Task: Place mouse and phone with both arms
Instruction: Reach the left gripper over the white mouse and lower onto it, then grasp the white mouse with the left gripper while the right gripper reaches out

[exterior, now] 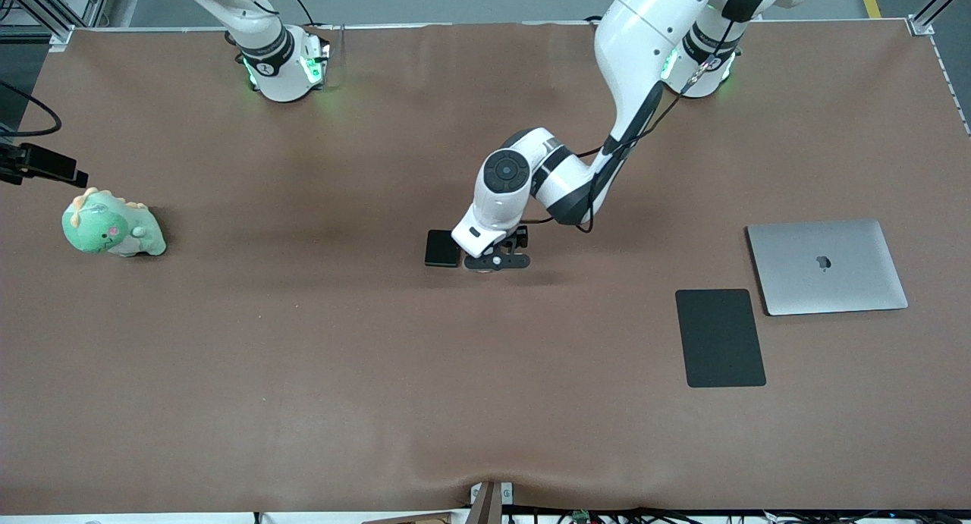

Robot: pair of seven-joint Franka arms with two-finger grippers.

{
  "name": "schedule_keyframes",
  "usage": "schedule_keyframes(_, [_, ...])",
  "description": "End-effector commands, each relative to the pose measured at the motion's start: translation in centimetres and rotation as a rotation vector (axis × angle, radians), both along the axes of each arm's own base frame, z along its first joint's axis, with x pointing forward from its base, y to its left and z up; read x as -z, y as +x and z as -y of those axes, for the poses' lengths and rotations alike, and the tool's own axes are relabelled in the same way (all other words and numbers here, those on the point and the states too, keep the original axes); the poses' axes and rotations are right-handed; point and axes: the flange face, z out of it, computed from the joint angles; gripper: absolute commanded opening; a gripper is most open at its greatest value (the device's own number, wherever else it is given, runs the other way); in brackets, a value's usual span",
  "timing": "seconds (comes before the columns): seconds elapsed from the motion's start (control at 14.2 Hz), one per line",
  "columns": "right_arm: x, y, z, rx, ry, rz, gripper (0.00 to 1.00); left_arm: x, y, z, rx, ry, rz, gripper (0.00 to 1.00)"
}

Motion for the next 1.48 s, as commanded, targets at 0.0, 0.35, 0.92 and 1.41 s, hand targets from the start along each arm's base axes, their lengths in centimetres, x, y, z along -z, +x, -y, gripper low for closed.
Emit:
schedule_keyframes(0.0, [1.7,1.0,0.1,0.004,-0.003,-0.035,1.0,1.1,-0.1,1.0,0.034,0.02,0.026,1.0])
schedule_keyframes(0.35, [2.5,0.6,0.3,0.015,0.017,-0.076,1.0,2.9,-0.9,2.3,0.053,0.029,0.024,1.0])
schedule_keyframes(0.92, [4.9,1.3,-3.1,-0.042,0.036,-0.151,1.0,3.0,-0.9,2.3,0.057,0.038,0.032,0.35])
schedule_keyframes(1.41, [7.7,2.9,-9.9,-0.15,0.068,-0.179,1.0,-2.5,1.9,0.0,0.021,0.048,0.041,0.0])
